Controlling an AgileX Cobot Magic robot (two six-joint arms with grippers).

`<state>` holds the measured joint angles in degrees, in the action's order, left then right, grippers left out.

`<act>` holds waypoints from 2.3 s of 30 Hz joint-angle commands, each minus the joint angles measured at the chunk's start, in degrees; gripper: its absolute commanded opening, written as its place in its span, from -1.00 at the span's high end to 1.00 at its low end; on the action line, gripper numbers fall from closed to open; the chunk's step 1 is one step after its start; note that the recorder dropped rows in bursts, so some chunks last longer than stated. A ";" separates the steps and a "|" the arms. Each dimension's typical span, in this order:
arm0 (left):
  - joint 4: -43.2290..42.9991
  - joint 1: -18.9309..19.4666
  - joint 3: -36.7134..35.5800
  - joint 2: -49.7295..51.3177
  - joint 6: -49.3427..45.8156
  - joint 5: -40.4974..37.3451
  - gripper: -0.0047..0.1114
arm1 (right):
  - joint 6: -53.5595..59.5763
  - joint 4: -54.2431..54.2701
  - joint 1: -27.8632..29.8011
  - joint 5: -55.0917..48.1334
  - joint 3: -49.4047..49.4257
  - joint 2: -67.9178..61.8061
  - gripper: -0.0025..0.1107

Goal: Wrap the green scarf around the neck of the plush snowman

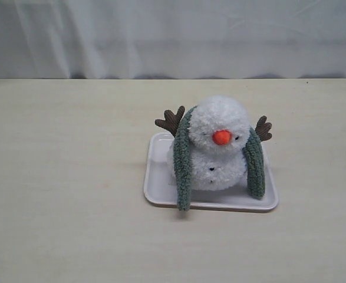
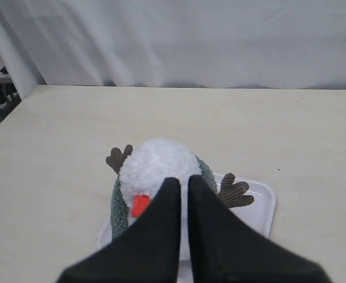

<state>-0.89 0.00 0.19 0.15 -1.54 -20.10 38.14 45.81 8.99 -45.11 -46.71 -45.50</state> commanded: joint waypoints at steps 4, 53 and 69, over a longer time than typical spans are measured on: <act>0.06 0.00 -0.19 -0.15 0.11 0.92 0.92 | 5.31 1.25 -2.55 4.53 3.19 0.17 0.89; 0.06 0.00 -0.19 -0.15 0.11 0.96 0.92 | -75.57 -98.27 -38.46 -4.66 -39.25 -53.24 0.89; 0.06 0.00 -0.19 -0.15 0.11 0.82 0.92 | -48.75 -60.17 -42.79 -6.80 -46.06 -59.14 0.89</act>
<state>-0.89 0.00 0.19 0.15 -1.54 -20.10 -11.61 -15.31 -32.31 -51.84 -92.64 -102.72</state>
